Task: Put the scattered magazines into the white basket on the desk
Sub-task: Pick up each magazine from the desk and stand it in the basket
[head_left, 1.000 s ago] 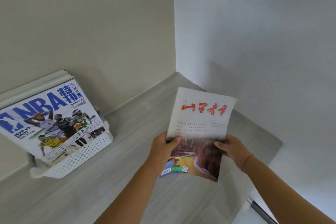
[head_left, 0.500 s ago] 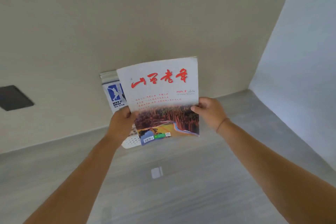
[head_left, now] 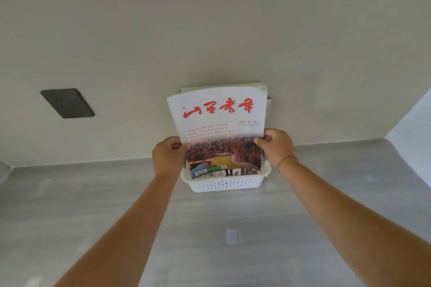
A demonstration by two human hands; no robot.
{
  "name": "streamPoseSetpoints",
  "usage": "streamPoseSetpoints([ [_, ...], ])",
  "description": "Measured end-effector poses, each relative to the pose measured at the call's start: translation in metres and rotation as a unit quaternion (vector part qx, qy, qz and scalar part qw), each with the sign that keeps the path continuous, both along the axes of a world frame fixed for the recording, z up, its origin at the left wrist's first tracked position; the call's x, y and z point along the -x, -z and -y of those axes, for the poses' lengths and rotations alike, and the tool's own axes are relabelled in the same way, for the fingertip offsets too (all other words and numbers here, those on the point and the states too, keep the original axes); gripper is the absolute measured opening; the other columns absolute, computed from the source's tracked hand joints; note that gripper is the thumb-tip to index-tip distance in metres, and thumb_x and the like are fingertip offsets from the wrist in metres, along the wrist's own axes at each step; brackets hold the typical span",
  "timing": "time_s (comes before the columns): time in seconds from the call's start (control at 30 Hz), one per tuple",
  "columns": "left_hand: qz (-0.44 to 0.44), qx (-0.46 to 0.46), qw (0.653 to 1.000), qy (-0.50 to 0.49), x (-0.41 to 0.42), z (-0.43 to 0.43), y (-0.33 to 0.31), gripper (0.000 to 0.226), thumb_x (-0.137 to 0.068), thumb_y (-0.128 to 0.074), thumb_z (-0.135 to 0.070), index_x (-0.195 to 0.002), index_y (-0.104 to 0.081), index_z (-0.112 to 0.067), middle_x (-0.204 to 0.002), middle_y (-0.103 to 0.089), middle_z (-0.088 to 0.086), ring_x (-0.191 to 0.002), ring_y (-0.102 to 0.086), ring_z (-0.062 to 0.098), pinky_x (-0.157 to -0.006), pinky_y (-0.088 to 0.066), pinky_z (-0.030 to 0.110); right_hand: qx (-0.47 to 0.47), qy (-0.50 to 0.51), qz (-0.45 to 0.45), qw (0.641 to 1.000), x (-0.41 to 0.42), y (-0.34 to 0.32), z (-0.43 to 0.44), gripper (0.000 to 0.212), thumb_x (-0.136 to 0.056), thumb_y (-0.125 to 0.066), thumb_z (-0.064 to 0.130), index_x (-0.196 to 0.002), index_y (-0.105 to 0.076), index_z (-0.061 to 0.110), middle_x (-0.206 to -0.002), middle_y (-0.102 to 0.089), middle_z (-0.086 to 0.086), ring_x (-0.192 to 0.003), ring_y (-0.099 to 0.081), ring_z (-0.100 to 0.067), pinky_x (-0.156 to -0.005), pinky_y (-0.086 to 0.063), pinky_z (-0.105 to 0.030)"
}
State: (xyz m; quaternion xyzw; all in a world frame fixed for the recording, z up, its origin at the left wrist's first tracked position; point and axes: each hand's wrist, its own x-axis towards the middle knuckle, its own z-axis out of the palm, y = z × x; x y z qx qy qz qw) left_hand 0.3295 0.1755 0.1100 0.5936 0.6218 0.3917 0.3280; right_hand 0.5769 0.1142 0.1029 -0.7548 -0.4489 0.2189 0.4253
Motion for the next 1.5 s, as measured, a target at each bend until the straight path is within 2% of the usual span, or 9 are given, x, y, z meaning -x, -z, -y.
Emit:
streamPoseSetpoints([
  [0.2,-0.025,0.009,0.999,-0.038,-0.004,-0.005,0.027,0.011,-0.078,-0.071,-0.017,-0.082,-0.061,-0.019,-0.082,-0.065,-0.005,-0.074,-0.059,0.012,-0.056,-0.039,0.016,0.041,0.022,0.004,0.999,0.0,0.032,-0.005,0.011,-0.082,-0.066,0.018,-0.09,-0.07,0.012,-0.093,-0.074,-0.007,-0.076,-0.062,-0.019,-0.071,-0.049,-0.029],
  [0.57,-0.026,0.004,0.999,-0.036,-0.01,-0.009,0.042,0.019,-0.083,-0.065,-0.021,-0.1,-0.072,-0.016,-0.098,-0.073,0.0,-0.077,-0.061,0.011,-0.059,-0.039,0.012,0.051,0.065,0.006,0.997,-0.011,0.045,-0.015,0.01,-0.083,-0.065,0.022,-0.088,-0.058,0.016,-0.089,-0.067,-0.002,-0.083,-0.062,-0.021,-0.071,-0.045,-0.026],
  [0.67,-0.028,0.007,0.999,-0.019,-0.008,-0.011,0.049,0.029,-0.083,-0.066,-0.025,-0.111,-0.066,-0.017,-0.11,-0.068,0.0,-0.096,-0.062,0.017,-0.074,-0.045,0.02,0.072,0.065,0.009,0.995,-0.012,0.048,-0.018,0.041,-0.08,-0.067,0.029,-0.115,-0.053,0.013,-0.117,-0.058,-0.009,-0.104,-0.057,-0.025,-0.085,-0.049,-0.036],
  [0.77,-0.052,0.063,0.997,0.0,-0.001,-0.013,0.062,0.064,-0.079,-0.071,-0.034,-0.135,-0.044,-0.019,-0.139,-0.048,0.008,-0.124,-0.047,0.026,-0.101,-0.043,0.044,0.111,0.033,-0.065,0.991,-0.015,0.052,-0.015,0.072,-0.078,-0.071,0.03,-0.138,-0.034,0.018,-0.138,-0.042,-0.013,-0.124,-0.045,-0.031,-0.101,-0.042,-0.046],
  [0.87,-0.026,0.136,0.989,0.043,0.0,-0.018,0.068,0.085,-0.075,-0.073,-0.038,-0.144,-0.026,-0.025,-0.149,-0.036,0.005,-0.134,-0.037,0.031,-0.106,-0.035,0.052,0.097,-0.027,-0.154,0.983,-0.02,0.054,-0.015,0.086,-0.074,-0.076,0.024,-0.144,-0.025,0.021,-0.146,-0.037,-0.007,-0.134,-0.036,-0.027,-0.107,-0.035,-0.045],
  [1.07,0.151,0.216,0.953,0.153,-0.011,-0.048,0.059,0.084,-0.068,-0.081,-0.018,-0.138,-0.034,-0.028,-0.131,-0.056,0.001,-0.121,-0.051,0.028,-0.096,-0.047,0.05,0.076,-0.109,-0.287,0.949,-0.025,0.041,-0.04,0.063,-0.074,-0.076,0.014,-0.129,-0.047,0.014,-0.129,-0.059,-0.008,-0.122,-0.052,-0.028,-0.106,-0.039,-0.053],
  [1.23,0.185,0.246,0.934,0.183,-0.011,-0.057,0.061,0.08,-0.067,-0.08,-0.009,-0.131,-0.037,-0.03,-0.114,-0.062,-0.006,-0.107,-0.056,0.022,-0.061,-0.055,0.024,0.075,-0.123,-0.344,0.928,-0.024,0.049,-0.053,0.066,-0.073,-0.075,0.008,-0.13,-0.044,0.016,-0.126,-0.06,-0.01,-0.121,-0.052,-0.031,-0.105,-0.037,-0.056],
  [1.4,0.186,0.243,0.938,0.165,-0.009,-0.06,0.062,0.079,-0.064,-0.082,-0.009,-0.128,-0.04,-0.028,-0.114,-0.062,-0.002,-0.108,-0.058,0.025,-0.069,-0.055,0.034,0.078,-0.128,-0.325,0.934,-0.024,0.052,-0.058,0.068,-0.071,-0.078,0.012,-0.13,-0.045,0.018,-0.127,-0.06,-0.008,-0.121,-0.051,-0.031,-0.105,-0.038,-0.056],
  [1.5,0.192,0.232,0.943,0.142,-0.008,-0.055,0.066,0.069,-0.065,-0.081,-0.01,-0.12,-0.045,-0.028,-0.114,-0.062,-0.001,-0.109,-0.057,0.028,-0.086,-0.053,0.051,0.072,-0.124,-0.298,0.944,-0.022,0.049,-0.054,0.065,-0.069,-0.08,0.013,-0.126,-0.05,0.017,-0.125,-0.062,-0.008,-0.118,-0.054,-0.029,-0.102,-0.041,-0.056],
])
